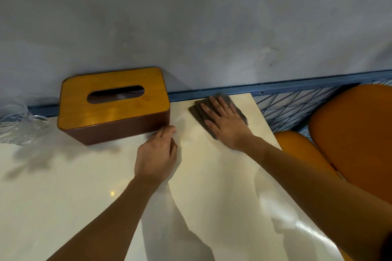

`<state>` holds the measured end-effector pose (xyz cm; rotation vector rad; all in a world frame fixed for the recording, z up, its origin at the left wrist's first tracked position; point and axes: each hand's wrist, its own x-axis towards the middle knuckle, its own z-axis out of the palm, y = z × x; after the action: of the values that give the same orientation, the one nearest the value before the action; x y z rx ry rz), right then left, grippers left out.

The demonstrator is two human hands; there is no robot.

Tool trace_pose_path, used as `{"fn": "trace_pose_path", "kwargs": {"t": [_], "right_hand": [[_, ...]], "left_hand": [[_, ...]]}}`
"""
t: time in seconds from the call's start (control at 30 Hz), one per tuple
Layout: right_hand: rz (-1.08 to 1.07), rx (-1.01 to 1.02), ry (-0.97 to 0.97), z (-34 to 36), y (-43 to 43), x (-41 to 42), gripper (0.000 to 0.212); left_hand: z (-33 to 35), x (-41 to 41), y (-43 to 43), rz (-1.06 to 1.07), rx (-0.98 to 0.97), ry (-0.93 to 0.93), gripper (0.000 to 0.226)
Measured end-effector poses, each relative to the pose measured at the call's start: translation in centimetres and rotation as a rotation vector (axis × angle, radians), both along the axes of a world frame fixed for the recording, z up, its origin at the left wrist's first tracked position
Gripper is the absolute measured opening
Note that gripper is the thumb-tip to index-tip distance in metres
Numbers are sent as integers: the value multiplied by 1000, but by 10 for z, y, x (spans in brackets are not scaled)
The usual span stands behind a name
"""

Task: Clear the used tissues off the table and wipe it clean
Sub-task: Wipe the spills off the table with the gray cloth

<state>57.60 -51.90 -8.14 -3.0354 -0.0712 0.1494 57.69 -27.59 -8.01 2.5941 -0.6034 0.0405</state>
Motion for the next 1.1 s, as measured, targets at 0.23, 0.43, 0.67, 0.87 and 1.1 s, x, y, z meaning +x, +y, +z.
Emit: {"fn": "trace_pose_path", "kwargs": {"t": [0.23, 0.43, 0.67, 0.87, 1.1], "right_hand": [[-192, 29, 32, 1, -13, -78, 61], [-184, 2, 38, 8, -39, -80, 59], [-325, 55, -13, -1, 20, 13, 58], [40, 36, -8, 2, 49, 17, 57], [-236, 2, -48, -6, -32, 7, 58]], "left_hand": [[-2, -1, -1, -13, 27, -15, 49], [5, 0, -5, 4, 29, -4, 43], [3, -1, -4, -15, 34, -6, 37], [4, -1, -5, 2, 60, -34, 34], [4, 2, -5, 0, 12, -3, 40]]}}
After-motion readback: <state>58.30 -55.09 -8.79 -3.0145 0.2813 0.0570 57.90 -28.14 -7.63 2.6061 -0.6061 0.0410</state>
